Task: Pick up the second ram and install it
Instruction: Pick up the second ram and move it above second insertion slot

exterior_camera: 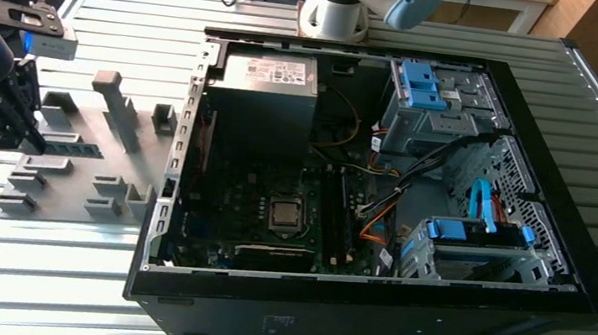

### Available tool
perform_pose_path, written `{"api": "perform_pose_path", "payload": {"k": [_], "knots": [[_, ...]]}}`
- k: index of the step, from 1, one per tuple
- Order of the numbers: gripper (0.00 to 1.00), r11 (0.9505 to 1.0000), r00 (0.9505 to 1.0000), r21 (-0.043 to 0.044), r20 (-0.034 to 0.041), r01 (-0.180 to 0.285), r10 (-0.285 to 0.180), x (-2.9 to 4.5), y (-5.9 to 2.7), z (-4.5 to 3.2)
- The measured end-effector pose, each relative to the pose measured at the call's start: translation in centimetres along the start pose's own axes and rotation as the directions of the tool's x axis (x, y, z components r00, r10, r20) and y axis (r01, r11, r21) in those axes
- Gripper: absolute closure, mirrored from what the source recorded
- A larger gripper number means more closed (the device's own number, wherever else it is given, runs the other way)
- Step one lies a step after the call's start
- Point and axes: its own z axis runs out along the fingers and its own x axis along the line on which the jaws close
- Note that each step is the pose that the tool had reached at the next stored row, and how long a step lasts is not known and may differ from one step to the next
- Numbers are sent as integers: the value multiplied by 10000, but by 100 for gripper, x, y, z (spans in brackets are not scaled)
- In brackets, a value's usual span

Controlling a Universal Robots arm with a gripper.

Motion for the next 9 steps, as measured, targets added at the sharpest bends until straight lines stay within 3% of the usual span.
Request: {"api": "perform_pose_path", "payload": {"k": [9], "knots": [[86,10000,10000,-1,-1,0,0,0,0,-16]]}}
